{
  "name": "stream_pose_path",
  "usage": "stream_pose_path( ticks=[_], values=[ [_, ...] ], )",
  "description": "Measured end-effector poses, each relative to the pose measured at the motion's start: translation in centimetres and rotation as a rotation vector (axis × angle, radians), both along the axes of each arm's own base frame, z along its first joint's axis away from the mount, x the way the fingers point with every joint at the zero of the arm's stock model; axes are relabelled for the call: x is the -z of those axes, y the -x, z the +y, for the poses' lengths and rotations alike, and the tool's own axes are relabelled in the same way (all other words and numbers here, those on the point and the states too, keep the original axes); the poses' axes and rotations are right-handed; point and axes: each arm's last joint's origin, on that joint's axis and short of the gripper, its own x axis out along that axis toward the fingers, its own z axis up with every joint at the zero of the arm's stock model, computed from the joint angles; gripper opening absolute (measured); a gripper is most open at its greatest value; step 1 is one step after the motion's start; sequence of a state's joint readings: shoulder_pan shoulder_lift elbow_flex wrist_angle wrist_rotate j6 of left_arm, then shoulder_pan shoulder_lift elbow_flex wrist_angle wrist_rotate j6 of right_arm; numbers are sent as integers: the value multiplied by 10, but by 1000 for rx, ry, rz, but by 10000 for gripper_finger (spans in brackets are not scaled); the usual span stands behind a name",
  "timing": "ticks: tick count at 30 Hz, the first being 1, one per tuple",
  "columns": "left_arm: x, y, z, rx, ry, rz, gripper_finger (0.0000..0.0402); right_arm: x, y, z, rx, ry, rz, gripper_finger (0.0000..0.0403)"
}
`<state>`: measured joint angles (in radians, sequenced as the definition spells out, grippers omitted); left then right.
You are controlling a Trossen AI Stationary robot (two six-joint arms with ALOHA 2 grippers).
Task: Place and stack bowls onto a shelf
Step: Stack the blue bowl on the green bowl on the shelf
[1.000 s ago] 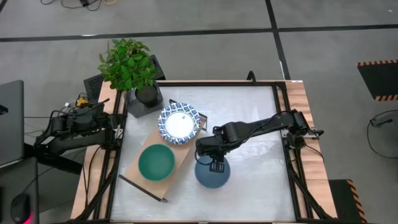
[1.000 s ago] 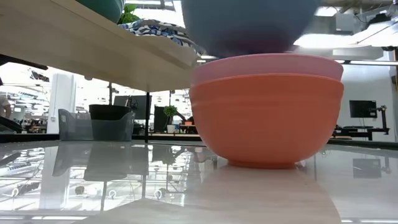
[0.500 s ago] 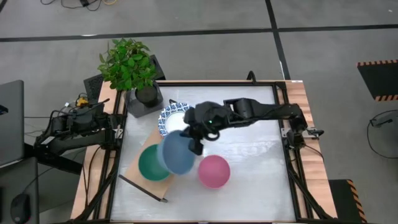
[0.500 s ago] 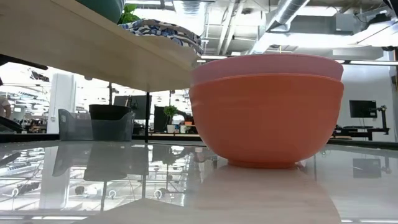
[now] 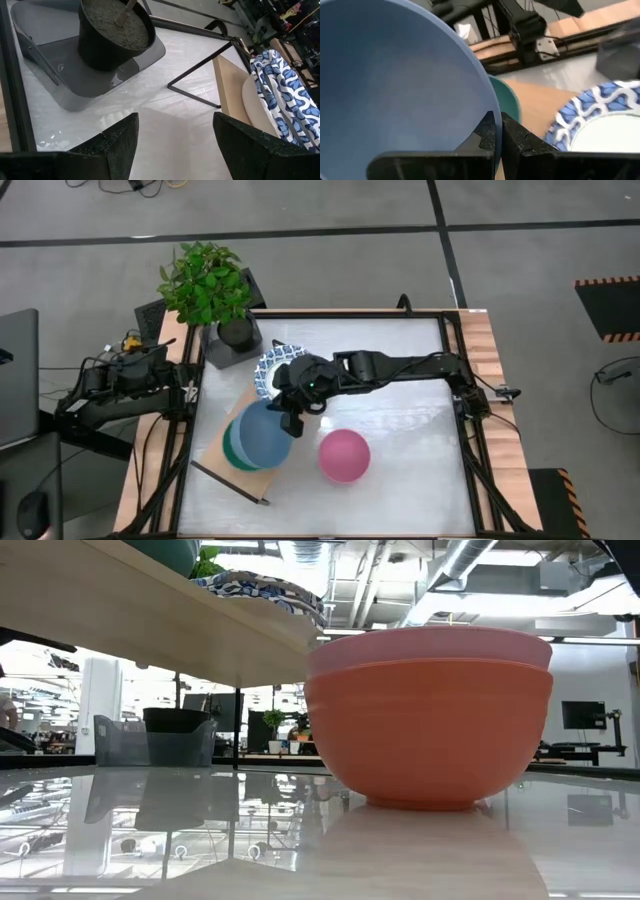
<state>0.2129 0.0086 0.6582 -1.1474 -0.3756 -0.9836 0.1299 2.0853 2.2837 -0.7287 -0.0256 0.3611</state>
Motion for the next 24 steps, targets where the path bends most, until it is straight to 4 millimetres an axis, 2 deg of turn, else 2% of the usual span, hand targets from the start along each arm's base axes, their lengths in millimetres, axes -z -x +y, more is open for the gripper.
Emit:
stream_pose_path(
  ticks=[8, 18, 24],
  values=[
    [0, 0, 0, -3, 1, 0, 242, 9, -4, 1, -4, 3, 31, 26],
    [0, 0, 0, -6, 2, 0, 242, 8, -4, 0, -5, 4, 26, 26],
    [0, 0, 0, -6, 1, 0, 242, 13, -9, 1, -9, 2, 25, 41]
  ],
)
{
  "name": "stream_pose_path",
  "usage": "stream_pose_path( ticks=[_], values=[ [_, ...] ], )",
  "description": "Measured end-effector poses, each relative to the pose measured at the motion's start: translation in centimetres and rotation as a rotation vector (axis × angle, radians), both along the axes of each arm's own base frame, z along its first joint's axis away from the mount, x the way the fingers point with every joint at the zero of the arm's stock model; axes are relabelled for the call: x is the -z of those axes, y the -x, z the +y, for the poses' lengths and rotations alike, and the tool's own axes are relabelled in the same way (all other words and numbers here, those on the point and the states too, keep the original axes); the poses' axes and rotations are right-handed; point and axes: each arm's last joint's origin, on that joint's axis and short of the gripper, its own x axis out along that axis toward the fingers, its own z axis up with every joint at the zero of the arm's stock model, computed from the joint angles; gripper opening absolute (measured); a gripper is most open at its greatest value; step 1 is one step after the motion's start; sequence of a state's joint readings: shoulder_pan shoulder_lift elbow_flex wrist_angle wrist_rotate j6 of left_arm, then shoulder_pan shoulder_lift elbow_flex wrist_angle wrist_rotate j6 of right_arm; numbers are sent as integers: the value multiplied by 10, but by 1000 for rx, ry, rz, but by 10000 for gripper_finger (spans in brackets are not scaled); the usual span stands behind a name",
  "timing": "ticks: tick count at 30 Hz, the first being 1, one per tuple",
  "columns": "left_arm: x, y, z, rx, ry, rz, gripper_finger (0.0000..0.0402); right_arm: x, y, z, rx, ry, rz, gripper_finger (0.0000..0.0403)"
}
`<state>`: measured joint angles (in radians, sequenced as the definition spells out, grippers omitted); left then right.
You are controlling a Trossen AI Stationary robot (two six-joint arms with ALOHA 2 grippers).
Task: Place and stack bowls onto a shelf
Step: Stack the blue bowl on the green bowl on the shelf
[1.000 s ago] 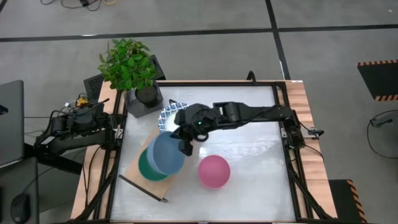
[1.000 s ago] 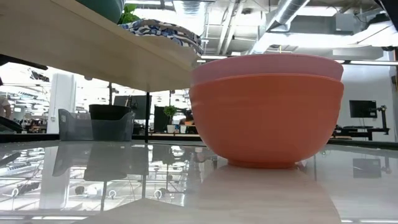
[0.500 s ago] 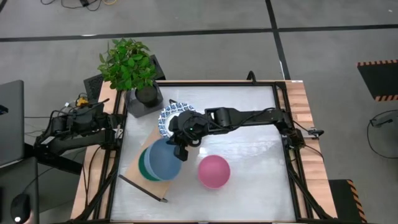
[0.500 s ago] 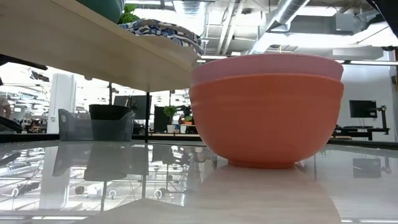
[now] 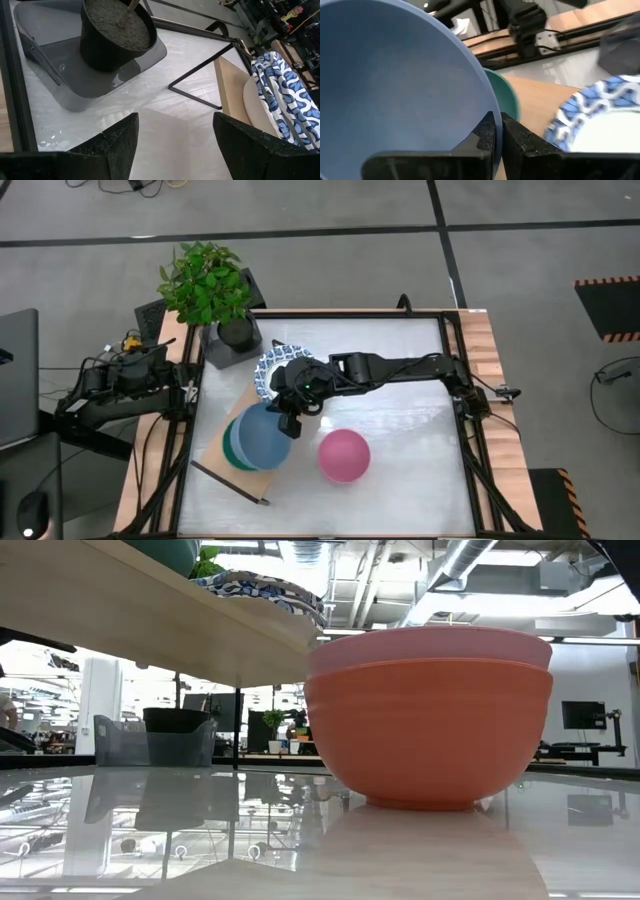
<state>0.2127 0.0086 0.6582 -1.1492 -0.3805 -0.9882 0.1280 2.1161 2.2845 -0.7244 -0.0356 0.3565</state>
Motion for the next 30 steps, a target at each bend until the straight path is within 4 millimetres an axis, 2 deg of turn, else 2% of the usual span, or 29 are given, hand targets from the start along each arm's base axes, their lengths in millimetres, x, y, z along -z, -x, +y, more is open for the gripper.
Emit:
stream_pose_path(
  ticks=[8, 18, 30],
  values=[
    [0, 0, 0, -2, 0, -1, 242, 18, -16, 5, -139, -49, -13, 48],
    [0, 0, 0, -3, 0, -1, 242, 11, -15, -15, -93, -6, -39, 74],
    [0, 0, 0, -5, -2, 0, 242, 11, -15, -22, -82, -8, -35, 183]
  ],
)
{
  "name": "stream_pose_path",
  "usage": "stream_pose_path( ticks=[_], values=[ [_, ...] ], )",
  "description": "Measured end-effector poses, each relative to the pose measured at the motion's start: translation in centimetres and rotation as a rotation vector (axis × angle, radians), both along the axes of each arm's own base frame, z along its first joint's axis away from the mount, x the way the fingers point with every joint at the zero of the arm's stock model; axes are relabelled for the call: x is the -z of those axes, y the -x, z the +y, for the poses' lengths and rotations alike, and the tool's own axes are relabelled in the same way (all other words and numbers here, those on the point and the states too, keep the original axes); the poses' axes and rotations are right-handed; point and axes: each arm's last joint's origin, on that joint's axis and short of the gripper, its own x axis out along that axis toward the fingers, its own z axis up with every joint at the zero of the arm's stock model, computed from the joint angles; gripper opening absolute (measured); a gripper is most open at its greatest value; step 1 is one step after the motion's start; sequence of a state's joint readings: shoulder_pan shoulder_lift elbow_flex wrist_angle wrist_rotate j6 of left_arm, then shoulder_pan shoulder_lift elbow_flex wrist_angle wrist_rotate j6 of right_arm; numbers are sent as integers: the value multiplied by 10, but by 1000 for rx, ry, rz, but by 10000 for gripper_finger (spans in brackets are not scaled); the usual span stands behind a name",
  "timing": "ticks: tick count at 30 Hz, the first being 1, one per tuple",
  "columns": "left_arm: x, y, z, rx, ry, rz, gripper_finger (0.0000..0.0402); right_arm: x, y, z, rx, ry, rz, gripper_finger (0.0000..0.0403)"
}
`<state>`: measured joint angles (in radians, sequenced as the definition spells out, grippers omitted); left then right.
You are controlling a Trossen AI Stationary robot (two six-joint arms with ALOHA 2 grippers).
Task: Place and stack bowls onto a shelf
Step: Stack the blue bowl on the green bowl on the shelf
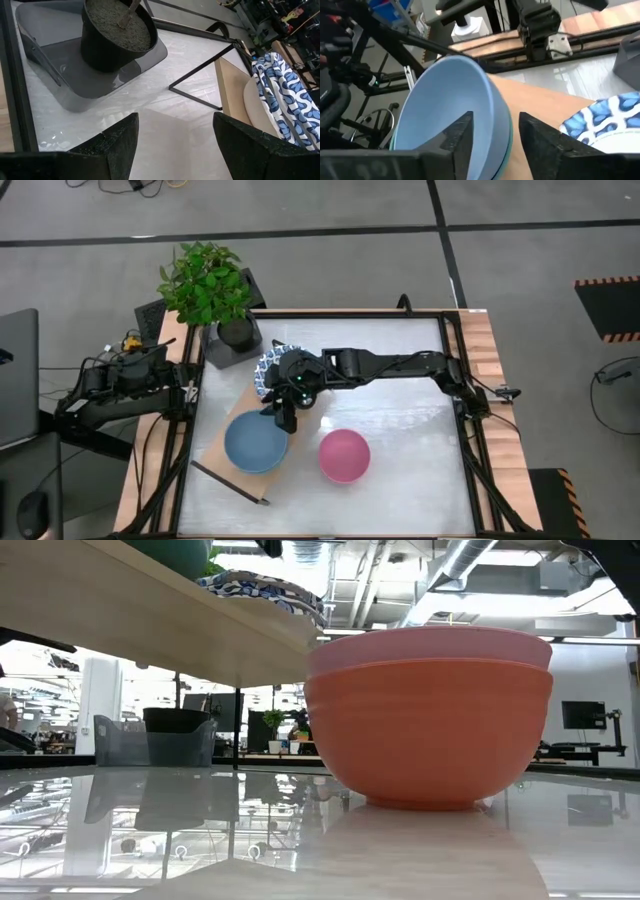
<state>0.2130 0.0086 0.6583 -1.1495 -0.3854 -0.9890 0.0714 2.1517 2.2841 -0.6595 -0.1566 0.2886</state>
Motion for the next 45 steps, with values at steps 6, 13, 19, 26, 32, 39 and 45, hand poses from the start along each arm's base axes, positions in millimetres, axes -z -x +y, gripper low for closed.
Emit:
stream_pose_path(
  ticks=[6, 13, 19, 26, 32, 39, 45],
  values=[
    [0, 0, 0, -1, 0, 0, 242, -21, 0, -2, 25, -8, -100, 173],
    [0, 0, 0, -18, -9, 2, 242, -22, -2, -1, -14, 12, -137, 53],
    [0, 0, 1, -19, -9, 2, 242, -15, -6, 0, -38, 10, -126, 30],
    [0, 1, 1, -35, -16, 2, 242, -15, -6, 1, -43, 10, -130, 21],
    [0, 1, 1, -35, -16, 2, 242, 8, -20, 9, -83, -13, -102, 22],
    [0, 1, 1, -34, -16, 2, 242, 20, -27, 11, -88, -44, -70, 33],
    [0, 1, 1, -35, -16, 3, 242, 19, -28, 4, -74, -46, -80, 19]
  ],
)
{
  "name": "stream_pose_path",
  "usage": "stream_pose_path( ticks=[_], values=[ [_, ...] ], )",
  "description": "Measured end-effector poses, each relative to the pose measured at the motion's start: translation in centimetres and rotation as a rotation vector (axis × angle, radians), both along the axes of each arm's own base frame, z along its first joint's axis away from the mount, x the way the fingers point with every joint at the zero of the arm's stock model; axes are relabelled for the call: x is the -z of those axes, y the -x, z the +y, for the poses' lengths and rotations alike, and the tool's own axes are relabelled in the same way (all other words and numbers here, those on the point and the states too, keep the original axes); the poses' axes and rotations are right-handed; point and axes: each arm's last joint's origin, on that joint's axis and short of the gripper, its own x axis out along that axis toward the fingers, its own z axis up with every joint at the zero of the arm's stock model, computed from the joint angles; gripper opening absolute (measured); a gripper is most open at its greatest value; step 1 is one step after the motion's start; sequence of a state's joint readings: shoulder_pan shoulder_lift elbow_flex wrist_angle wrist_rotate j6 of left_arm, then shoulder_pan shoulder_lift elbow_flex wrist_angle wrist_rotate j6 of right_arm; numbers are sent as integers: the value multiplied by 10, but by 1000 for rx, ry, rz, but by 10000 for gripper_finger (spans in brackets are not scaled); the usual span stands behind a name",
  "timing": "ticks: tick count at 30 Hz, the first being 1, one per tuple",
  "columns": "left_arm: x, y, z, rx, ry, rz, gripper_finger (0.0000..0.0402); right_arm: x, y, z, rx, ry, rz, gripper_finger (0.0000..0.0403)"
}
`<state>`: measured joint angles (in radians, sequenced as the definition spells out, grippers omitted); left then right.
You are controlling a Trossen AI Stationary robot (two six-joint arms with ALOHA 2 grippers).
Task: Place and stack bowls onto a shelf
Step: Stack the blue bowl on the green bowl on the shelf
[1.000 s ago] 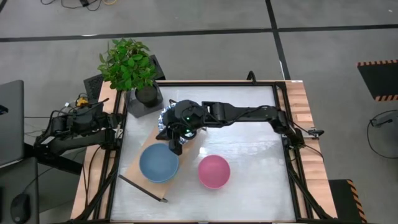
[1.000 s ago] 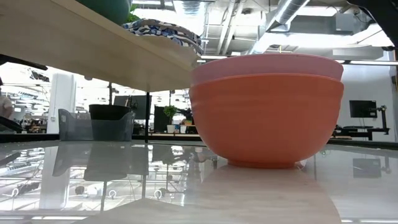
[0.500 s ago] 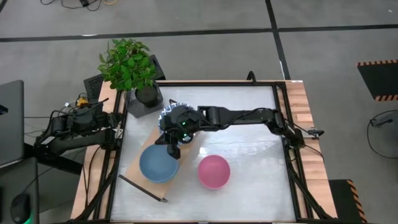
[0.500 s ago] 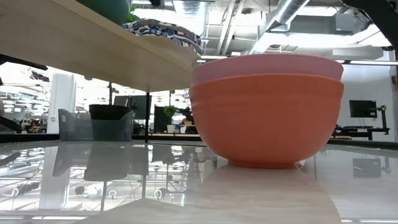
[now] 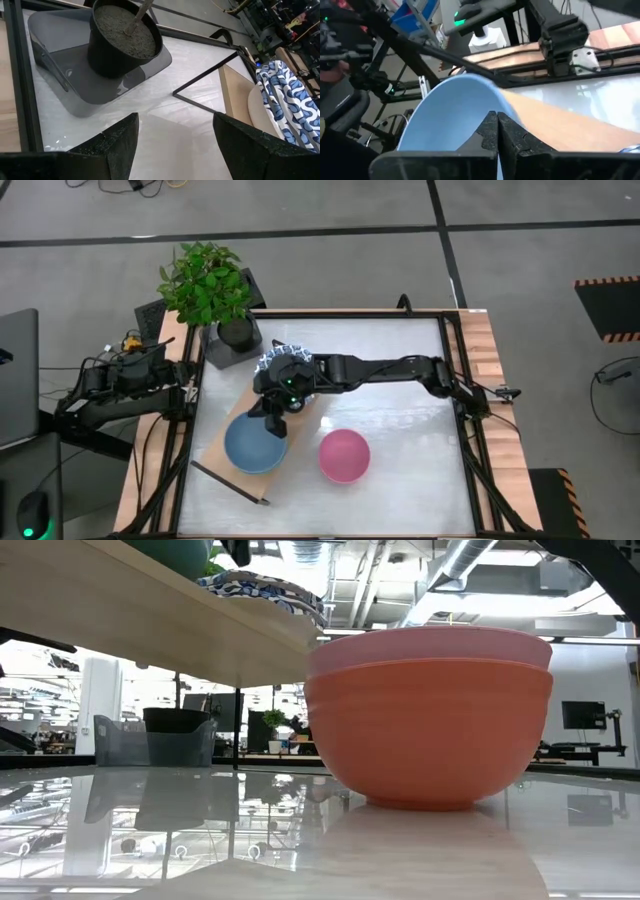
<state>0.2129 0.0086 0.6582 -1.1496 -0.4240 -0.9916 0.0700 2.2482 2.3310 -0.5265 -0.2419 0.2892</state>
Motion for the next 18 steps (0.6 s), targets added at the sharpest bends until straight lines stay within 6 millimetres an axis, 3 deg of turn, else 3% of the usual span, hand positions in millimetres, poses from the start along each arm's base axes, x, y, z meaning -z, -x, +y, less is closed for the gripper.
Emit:
stream_pose_path(
  ticks=[9, 14, 18],
  values=[
    [0, 0, 0, -1, -1, 0, 242, -23, -6, 12, -65, -36, -248, 27],
    [0, 0, 0, 0, -3, 2, 242, -6, -16, 8, -46, -44, -222, 18],
    [0, 0, 0, -1, -3, 2, 242, 4, -22, 10, -45, -63, -212, 35]
  ],
)
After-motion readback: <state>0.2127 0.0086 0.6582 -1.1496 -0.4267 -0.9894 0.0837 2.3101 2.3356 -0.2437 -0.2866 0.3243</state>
